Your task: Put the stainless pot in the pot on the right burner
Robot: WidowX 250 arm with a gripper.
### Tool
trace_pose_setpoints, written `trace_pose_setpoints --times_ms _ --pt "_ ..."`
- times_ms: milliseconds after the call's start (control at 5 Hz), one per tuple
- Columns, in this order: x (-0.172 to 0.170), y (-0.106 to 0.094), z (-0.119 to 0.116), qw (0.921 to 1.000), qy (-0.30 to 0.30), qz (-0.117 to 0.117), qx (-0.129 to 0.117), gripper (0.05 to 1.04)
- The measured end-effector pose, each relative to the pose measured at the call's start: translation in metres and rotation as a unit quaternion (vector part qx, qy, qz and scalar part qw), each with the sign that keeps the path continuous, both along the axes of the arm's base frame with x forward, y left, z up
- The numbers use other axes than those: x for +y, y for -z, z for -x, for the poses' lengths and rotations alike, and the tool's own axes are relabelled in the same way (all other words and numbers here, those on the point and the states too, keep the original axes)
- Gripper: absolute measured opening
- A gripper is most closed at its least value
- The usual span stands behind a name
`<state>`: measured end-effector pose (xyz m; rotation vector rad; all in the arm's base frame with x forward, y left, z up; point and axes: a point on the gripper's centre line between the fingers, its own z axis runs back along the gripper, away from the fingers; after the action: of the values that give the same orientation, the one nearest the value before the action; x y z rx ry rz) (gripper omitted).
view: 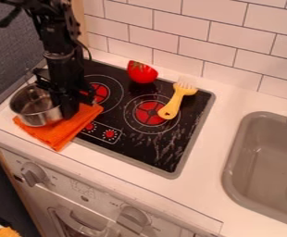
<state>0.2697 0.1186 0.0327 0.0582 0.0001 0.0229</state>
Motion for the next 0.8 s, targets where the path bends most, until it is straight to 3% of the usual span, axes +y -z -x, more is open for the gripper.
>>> trace_pose_setpoints --times_ms 200,400,600,800 --pt "-0.029 -0.028 -0.004 0.9986 0.034 0.009 -0.04 0.078" --pt "-0.07 -0.03 -0.011 0.9951 0.087 0.019 -0.044 0.078" --pt "-0.118 -0.02 -0.015 0.99 0.128 0.044 -0.04 0.078" --pt "-0.162 0.005 -0.011 0.9902 0.132 0.042 -0.015 0.078"
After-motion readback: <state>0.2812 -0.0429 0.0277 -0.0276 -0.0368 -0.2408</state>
